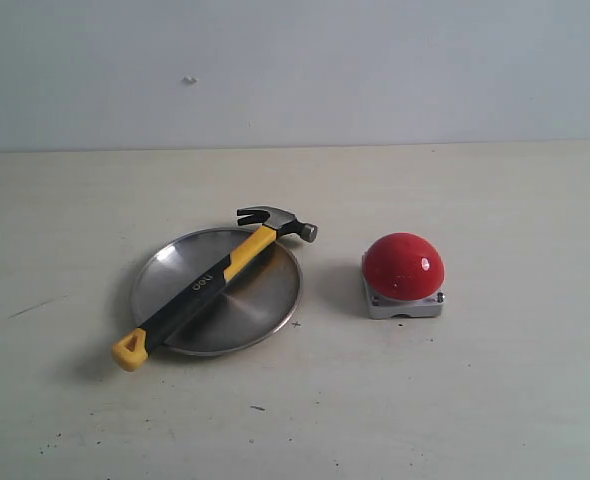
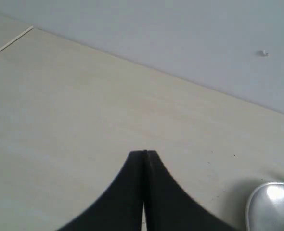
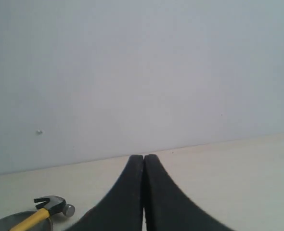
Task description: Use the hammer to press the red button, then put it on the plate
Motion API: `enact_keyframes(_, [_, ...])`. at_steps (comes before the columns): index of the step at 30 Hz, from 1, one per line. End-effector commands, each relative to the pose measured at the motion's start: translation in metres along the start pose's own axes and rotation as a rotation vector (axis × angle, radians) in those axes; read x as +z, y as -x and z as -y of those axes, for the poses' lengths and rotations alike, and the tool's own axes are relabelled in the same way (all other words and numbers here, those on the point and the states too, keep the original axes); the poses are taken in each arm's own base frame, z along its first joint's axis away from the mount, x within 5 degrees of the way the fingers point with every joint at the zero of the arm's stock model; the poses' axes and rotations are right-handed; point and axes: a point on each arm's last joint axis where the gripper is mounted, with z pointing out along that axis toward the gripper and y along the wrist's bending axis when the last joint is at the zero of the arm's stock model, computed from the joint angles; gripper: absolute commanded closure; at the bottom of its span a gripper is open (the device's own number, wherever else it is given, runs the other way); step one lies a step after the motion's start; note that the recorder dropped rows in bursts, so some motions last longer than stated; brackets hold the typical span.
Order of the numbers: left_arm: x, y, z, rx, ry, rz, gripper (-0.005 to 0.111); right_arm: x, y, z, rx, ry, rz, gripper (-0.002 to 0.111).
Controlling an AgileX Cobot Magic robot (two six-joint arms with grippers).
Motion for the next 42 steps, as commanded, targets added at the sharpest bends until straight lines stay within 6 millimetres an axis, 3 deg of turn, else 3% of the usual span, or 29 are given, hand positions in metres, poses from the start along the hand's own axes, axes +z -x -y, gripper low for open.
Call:
enact_keyframes(1, [0.001, 0.002, -0.001, -0.003, 0.004, 0.007, 0.107, -0.009, -0.009, -0.003, 0.091, 0.056, -0.033, 0.108])
enact_keyframes(31, [0.0, 0.002, -0.001, -0.003, 0.008, 0.007, 0.107, -0.011, -0.015, -0.006, 0.108, 0.082, -0.097, 0.108])
enact_keyframes(34, [-0.01, 0.008, 0.001, 0.036, 0.025, 0.043, 0.107, -0.011, -0.015, -0.006, 0.108, 0.082, -0.097, 0.108])
enact_keyframes(38, [-0.033, 0.018, 0.005, 0.213, 0.065, 0.123, 0.107, -0.011, -0.015, -0.006, 0.108, 0.082, -0.097, 0.108])
enact_keyframes(42, [-0.06, 0.024, 0.008, 0.228, 0.143, 0.186, 0.107, -0.011, -0.015, -0.006, 0.108, 0.082, -0.097, 0.108])
